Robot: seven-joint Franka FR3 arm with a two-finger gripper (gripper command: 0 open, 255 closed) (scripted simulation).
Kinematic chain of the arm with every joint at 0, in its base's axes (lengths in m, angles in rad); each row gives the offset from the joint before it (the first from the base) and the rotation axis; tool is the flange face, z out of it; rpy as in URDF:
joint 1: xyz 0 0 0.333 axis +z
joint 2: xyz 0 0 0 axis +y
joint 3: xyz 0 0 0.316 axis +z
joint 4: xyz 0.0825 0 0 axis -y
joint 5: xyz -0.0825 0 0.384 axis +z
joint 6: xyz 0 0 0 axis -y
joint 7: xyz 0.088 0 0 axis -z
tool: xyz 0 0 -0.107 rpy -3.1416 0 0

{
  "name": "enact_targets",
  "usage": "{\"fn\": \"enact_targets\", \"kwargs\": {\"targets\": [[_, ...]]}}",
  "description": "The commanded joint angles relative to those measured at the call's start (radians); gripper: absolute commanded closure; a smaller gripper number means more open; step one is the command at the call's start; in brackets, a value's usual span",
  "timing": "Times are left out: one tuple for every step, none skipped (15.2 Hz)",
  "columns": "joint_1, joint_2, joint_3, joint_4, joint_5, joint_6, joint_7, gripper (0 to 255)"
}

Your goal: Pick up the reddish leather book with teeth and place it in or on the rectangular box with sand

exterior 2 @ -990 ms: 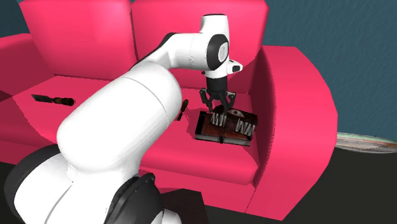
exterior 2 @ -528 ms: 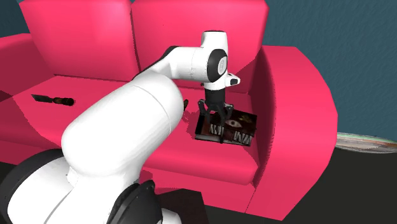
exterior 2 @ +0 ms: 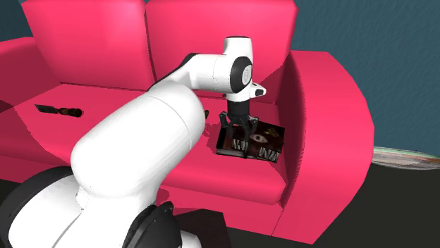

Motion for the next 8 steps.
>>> {"fn": "enact_targets", "kwargs": {"targets": [[0.002, 0.02, -0.011, 0.0, -0.002, 0.114, -0.003, 0], [0.0, 0.019, -0.013, 0.003, -0.004, 0.111, -0.007, 0], [0.004, 0.016, -0.004, -0.006, 0.0, 0.113, 0.006, 0], [0.004, -0.004, 0.004, -0.036, -0.003, 0.121, 0.019, 0], [0.003, -0.003, 0.003, -0.033, -0.003, 0.119, 0.018, 0], [0.005, -0.002, -0.009, -0.022, -0.009, 0.114, 0.005, 0], [0.009, 0.003, -0.006, 0.015, -0.005, 0.081, 0.004, 0], [0.012, 0.01, -0.001, 0.053, -0.001, 0.048, 0.001, 0]]}}
